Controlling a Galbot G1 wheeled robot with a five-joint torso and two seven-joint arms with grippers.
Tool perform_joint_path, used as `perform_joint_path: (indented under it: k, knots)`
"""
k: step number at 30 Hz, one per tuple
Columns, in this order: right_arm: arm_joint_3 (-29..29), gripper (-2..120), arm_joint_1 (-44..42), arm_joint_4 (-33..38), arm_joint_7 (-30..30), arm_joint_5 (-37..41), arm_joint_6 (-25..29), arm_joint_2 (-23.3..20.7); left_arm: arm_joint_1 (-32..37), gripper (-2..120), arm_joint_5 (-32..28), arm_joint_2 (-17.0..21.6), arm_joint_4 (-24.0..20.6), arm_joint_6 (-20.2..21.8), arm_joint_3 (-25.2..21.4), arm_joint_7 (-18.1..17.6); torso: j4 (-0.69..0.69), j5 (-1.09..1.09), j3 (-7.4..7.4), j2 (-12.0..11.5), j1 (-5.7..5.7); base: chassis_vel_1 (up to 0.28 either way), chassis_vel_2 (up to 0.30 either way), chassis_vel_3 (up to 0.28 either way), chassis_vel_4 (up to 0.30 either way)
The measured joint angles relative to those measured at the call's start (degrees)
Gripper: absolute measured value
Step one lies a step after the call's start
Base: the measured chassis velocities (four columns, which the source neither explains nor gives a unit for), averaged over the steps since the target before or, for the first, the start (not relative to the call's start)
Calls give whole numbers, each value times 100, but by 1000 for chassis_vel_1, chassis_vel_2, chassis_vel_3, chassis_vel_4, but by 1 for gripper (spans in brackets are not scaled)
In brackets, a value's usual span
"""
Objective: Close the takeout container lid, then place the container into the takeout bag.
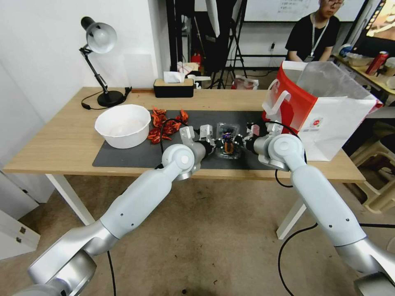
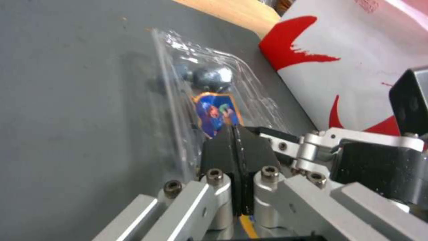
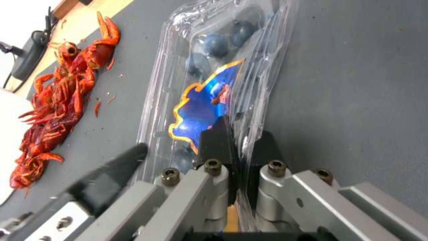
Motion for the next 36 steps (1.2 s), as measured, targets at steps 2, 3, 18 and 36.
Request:
perform_joint_path:
  k: [2,3,18,36]
  knots:
    - [14,1,0,0,4,1,-1,0,58,0,2,105,-106,17,-66,21,0,0,0,0,0,0,0,0,0]
    - [21,1,0,-1,6,2,-1,-1,99,0,4,156,-161,20,-102,35,0,0,0,0,0,0,0,0,0]
    - [64,1,-27,-1,-23,-8,-3,-29,1156,0,180,1017,-1204,59,-811,108,-3,-2,0,1,-1,0,0,0,0]
    - [1,0,20,509,-850,-770,366,-153,3697,41,624,1741,-3367,2,-2494,159,-2,-1,1,0,0,0,0,0,0]
